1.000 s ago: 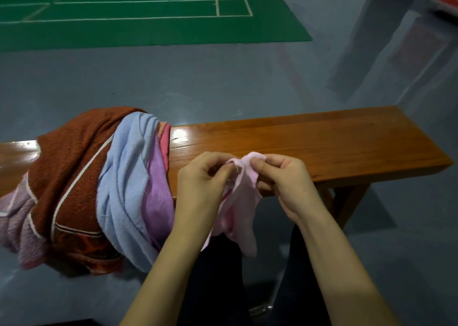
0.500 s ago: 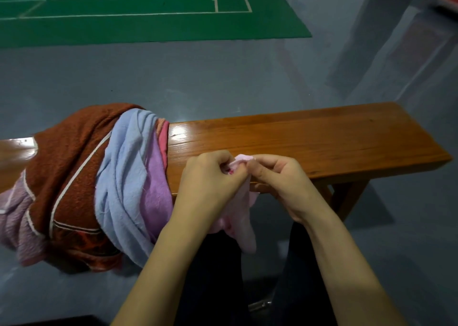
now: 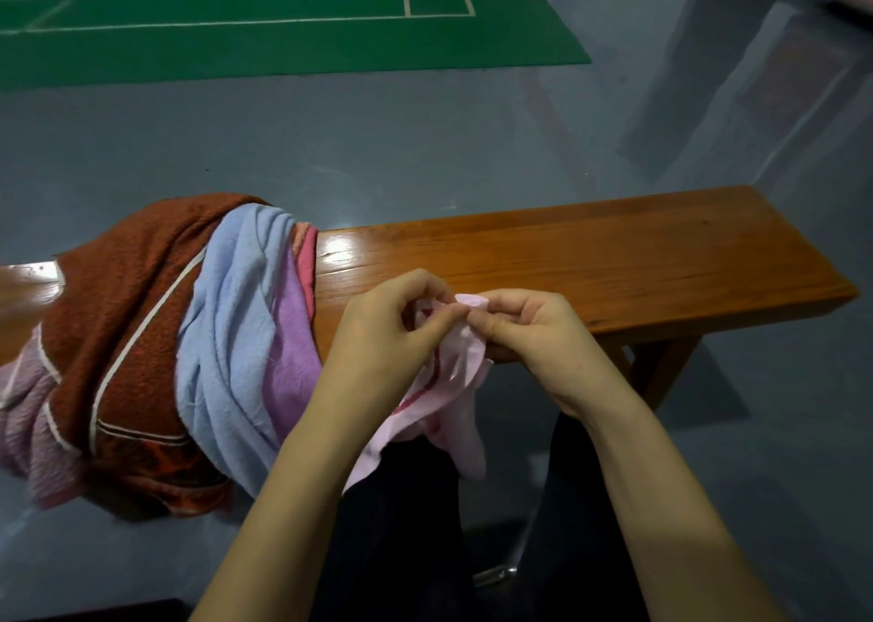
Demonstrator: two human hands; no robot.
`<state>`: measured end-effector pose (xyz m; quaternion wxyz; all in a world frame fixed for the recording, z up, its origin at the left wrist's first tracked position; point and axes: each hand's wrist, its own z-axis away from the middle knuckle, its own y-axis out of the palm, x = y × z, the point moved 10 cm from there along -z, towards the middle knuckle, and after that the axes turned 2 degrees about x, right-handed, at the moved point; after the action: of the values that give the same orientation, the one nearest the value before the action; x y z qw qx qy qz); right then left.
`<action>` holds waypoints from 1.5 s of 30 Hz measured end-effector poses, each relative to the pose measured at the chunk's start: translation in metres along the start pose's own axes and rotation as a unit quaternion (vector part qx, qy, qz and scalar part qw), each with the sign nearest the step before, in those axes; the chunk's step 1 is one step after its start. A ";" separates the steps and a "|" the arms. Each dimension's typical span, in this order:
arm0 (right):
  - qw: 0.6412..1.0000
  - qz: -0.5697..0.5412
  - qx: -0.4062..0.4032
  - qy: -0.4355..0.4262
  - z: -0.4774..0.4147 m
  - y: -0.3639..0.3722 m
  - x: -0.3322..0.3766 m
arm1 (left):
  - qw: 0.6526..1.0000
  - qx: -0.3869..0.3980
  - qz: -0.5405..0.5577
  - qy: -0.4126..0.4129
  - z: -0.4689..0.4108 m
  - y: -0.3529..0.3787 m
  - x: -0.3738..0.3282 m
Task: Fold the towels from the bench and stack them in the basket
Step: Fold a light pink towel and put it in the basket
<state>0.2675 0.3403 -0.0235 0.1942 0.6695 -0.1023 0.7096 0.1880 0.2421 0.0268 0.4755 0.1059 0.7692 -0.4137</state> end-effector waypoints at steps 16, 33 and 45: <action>0.979 -0.012 -0.199 -0.047 -0.006 -0.047 -0.012 | 0.984 0.097 -0.146 0.044 -0.001 0.006 0.052; 0.888 0.083 -0.451 -0.011 0.022 -0.143 -0.061 | 0.987 0.116 -0.072 0.085 0.042 -0.043 0.072; 0.877 0.098 -0.469 -0.038 0.025 -0.144 -0.059 | 0.871 0.117 -0.380 0.289 0.039 -0.064 0.045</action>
<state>0.3517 0.4519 -0.0962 0.4105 0.5133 -0.4955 0.5679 0.1537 0.1619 0.0161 0.0221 -0.0250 0.7987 -0.6008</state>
